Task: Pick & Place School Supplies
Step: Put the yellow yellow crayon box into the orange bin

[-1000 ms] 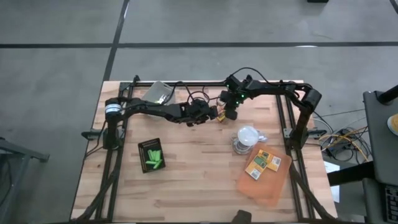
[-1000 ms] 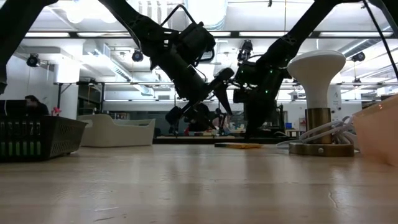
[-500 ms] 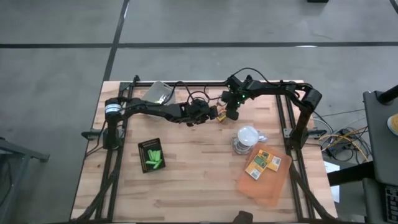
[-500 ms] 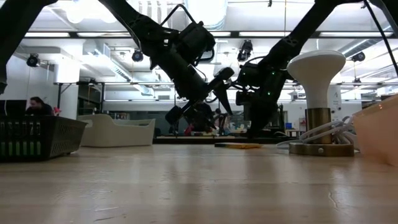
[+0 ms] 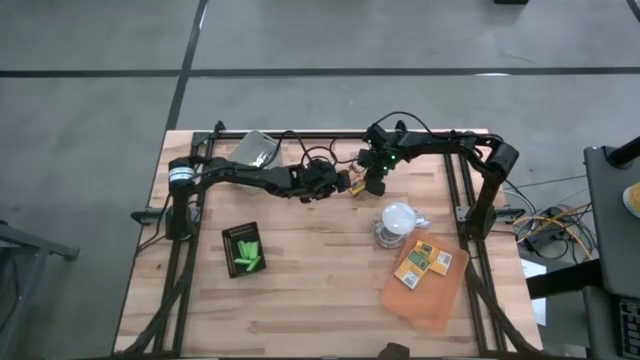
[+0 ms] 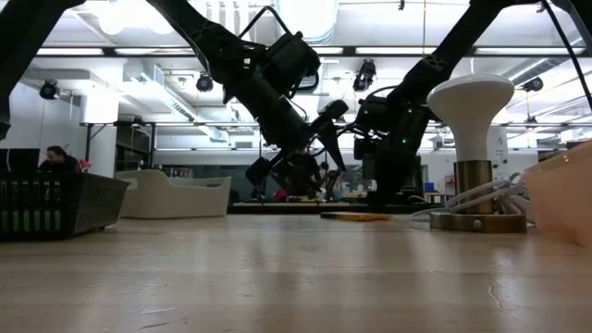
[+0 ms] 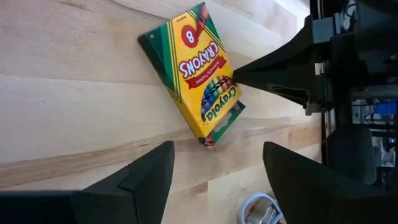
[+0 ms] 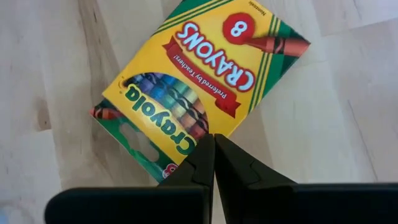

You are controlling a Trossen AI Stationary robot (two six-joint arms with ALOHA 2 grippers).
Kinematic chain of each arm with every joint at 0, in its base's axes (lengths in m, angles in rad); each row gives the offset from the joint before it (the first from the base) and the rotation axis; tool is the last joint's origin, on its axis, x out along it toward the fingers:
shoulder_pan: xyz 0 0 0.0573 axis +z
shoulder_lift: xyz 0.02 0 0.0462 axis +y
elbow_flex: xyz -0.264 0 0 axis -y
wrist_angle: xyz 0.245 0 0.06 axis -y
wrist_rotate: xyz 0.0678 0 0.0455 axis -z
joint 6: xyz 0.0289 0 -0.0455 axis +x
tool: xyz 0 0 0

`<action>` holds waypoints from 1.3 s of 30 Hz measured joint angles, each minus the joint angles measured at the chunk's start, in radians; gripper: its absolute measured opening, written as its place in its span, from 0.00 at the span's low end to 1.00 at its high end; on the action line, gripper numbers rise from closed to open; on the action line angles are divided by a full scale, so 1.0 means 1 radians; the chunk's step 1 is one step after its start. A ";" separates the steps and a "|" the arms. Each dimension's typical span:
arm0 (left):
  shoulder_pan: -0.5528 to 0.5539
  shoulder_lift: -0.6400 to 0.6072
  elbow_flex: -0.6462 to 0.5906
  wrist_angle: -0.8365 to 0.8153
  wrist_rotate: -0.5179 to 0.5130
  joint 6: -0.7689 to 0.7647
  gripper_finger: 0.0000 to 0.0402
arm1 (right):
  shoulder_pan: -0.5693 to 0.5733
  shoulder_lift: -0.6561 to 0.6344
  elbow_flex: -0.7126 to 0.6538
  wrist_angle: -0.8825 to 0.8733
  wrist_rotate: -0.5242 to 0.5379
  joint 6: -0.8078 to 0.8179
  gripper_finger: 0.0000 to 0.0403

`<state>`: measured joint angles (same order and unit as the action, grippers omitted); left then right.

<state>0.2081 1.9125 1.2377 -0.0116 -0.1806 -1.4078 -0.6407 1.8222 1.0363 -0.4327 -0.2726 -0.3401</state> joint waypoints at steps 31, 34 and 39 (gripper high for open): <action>0.003 0.043 -0.001 0.074 -0.023 -0.049 0.63 | 0.000 -0.001 -0.028 0.023 0.002 0.053 0.02; 0.003 0.057 0.000 0.115 -0.039 -0.026 0.63 | 0.000 -0.001 -0.028 0.024 0.003 0.053 0.02; 0.003 0.081 -0.001 0.122 -0.116 0.173 0.63 | -0.001 0.000 -0.028 0.025 0.003 0.051 0.02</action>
<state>0.2108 1.9931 1.2366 0.1106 -0.2968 -1.2352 -0.6415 1.8217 1.0080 -0.4073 -0.2699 -0.2887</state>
